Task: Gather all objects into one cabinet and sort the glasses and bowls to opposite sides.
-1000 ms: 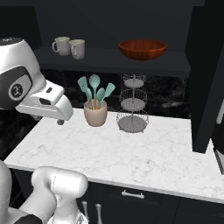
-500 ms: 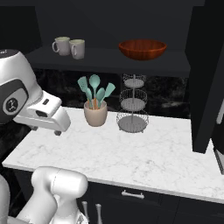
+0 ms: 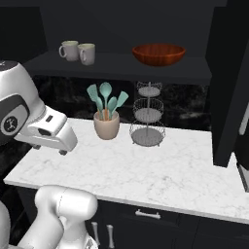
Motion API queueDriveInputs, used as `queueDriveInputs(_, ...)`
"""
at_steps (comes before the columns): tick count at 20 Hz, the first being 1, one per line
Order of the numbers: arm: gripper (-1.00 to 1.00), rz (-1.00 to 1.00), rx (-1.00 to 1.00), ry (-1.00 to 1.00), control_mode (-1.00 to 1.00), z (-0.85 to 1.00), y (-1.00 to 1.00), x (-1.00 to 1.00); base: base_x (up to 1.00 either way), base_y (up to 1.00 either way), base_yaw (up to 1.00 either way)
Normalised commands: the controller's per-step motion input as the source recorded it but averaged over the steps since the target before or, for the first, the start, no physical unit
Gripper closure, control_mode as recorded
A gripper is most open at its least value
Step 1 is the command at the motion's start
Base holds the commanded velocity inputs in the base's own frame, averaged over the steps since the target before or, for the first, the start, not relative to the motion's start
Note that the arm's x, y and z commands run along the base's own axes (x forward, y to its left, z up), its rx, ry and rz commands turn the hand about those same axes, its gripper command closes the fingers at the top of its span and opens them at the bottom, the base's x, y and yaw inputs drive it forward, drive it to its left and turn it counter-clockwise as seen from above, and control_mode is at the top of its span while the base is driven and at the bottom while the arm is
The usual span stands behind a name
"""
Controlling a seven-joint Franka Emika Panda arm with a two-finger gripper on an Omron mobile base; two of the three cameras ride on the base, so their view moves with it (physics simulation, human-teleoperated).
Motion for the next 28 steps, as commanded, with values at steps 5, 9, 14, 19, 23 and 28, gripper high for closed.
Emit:
queueDriveInputs(5, -1.00, 0.00, 0.00, 0.00, 1.00, 0.00, 0.00, 0.00, -0.97, -0.36, -0.04)
queueDriveInputs(9, -1.00, 0.00, 0.00, 0.00, 1.00, 0.00, 0.00, 0.00, -1.00, -0.61, -0.15)
queueDriveInputs(14, -1.00, 0.00, 0.00, 0.00, 1.00, 0.00, 0.00, 0.00, -0.94, -0.59, -0.35)
queueDriveInputs(19, -1.00, 0.00, 0.00, 0.00, 1.00, 0.00, 0.00, 0.00, -0.68, -0.33, -0.52)
queueDriveInputs(23, -1.00, 0.00, 0.00, 0.00, 1.00, 0.00, 0.00, 0.00, -0.54, -0.21, -0.55)
queueDriveInputs(28, -1.00, 0.00, 0.00, 0.00, 1.00, 0.00, 0.00, 0.00, -0.30, -0.12, -0.57)
